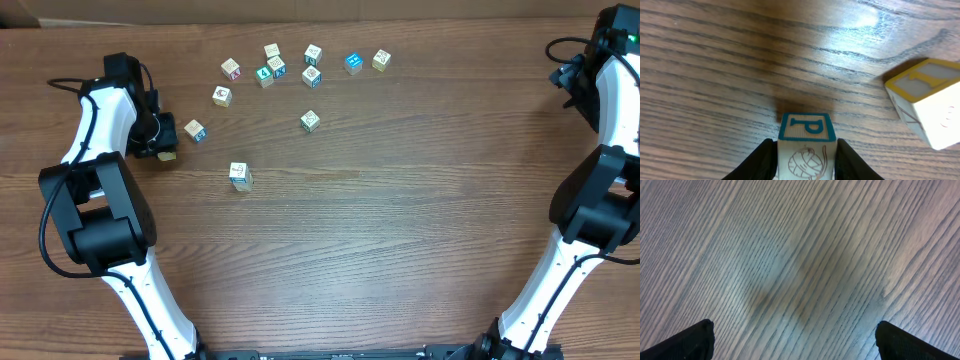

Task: Form a tower
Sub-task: 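Close the left gripper on the P block, then lift the P block and carry it right toward the stack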

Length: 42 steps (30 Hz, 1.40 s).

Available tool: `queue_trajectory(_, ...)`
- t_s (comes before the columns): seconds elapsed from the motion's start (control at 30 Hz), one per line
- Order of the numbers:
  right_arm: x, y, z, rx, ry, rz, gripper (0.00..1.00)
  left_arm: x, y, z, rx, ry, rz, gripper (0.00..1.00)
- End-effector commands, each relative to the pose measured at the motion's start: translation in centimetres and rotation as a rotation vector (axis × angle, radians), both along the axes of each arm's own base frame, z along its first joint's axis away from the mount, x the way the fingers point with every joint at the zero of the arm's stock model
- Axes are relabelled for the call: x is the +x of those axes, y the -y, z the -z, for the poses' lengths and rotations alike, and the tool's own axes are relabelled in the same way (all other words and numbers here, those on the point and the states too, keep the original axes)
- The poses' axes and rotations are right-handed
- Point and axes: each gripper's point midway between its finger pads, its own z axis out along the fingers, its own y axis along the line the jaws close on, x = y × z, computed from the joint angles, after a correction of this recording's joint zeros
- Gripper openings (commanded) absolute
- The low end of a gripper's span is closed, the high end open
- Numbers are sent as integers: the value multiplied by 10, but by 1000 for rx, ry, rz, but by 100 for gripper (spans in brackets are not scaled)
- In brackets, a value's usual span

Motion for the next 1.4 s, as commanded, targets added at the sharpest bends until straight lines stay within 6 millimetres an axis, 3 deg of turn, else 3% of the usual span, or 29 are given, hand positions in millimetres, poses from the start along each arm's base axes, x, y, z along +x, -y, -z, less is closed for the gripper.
queue_trajectory(0.0, 3, 3, -2, -16, 6, 3, 100, -4, 4, 5, -13, -7, 18, 33)
queue_trajectory(0.33, 2, 3, -2, -16, 5, 4, 100, 2, 2, 3, -7, 14, 17, 30)
queue_trajectory(0.5, 2, 3, -2, -16, 5, 3, 100, 10, 0, -19, -1, 43, 7, 21)
queue_trajectory(0.7, 2, 3, -2, -16, 6, 3, 100, 25, 5, -90, -24, 177, 2, 21)
queue_trajectory(0.77, 2, 3, -2, -16, 5, 4, 100, 25, 16, -143, -56, 282, 17, 22)
queue_trajectory(0.9, 2, 3, -2, -16, 5, 3, 100, 9, 27, -209, -65, 412, -10, 22)
queue_trajectory(1.03, 3, 3, -2, -16, 6, 4, 100, -21, 43, -269, -64, 521, -25, 22)
queue_trajectory(1.2, 2, 3, -2, -16, 6, 3, 100, -52, 65, -308, -82, 587, -25, 22)
queue_trajectory(1.37, 2, 3, -2, -16, 6, 4, 100, -69, 87, -316, -109, 583, -7, 22)
